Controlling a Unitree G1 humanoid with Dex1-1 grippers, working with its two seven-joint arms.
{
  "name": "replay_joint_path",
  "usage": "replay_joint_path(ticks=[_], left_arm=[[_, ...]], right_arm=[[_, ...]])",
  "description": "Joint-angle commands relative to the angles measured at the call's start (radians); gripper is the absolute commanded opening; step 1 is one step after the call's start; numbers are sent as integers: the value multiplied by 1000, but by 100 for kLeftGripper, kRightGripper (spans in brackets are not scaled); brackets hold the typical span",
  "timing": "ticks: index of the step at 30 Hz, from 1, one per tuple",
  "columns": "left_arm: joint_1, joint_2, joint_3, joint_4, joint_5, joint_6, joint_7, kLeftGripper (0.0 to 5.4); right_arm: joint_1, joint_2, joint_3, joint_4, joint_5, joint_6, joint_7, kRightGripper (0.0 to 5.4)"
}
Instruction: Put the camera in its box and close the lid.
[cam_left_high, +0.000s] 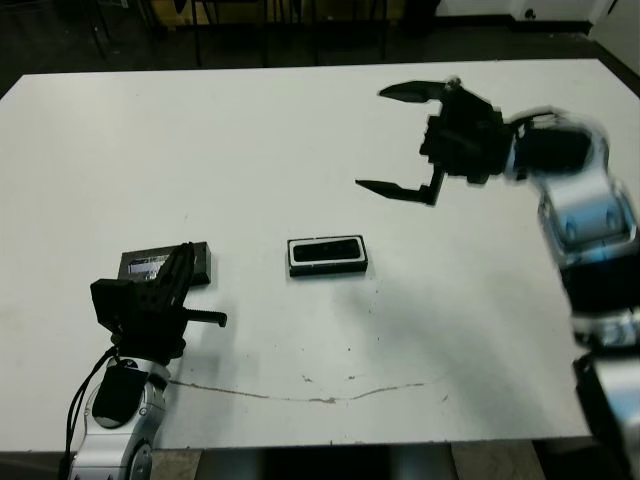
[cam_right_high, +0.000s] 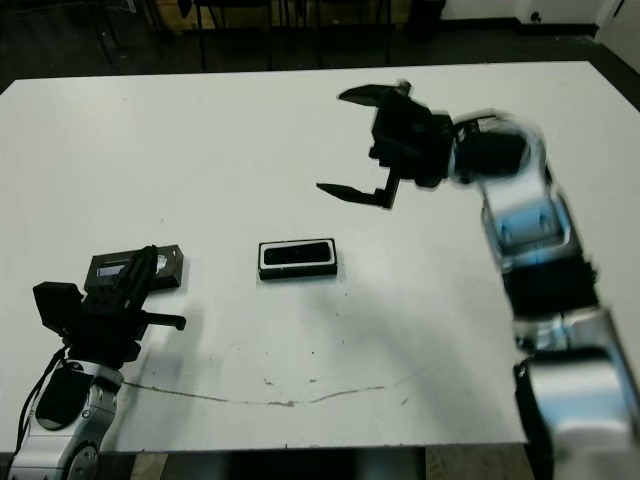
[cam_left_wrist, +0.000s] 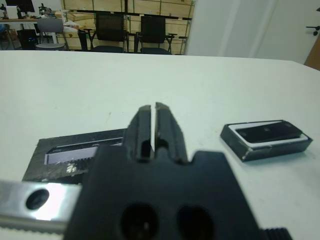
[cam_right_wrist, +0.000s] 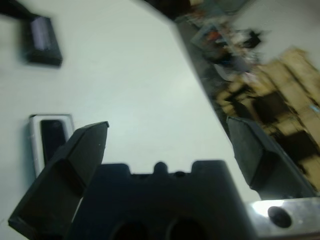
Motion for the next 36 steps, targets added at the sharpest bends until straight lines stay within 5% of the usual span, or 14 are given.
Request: replay_joint_path(ticks=[1,8,25,36], left_arm=[[8,5,4,4,-7,23,-2,0],[9,6,5,1,-2,21,3,0],[26,11,8,-11,6,22,4,0],[27,2,6,-8,0,20,5,0]], right_arm=[[79,18,22,-17,-36,-75,-78,437],[136,43,75,0,-98,-152,-178,308],[178,90,186,14,-212,-1,-233,2],[207,46,255,77,-267,-20,-196,2]])
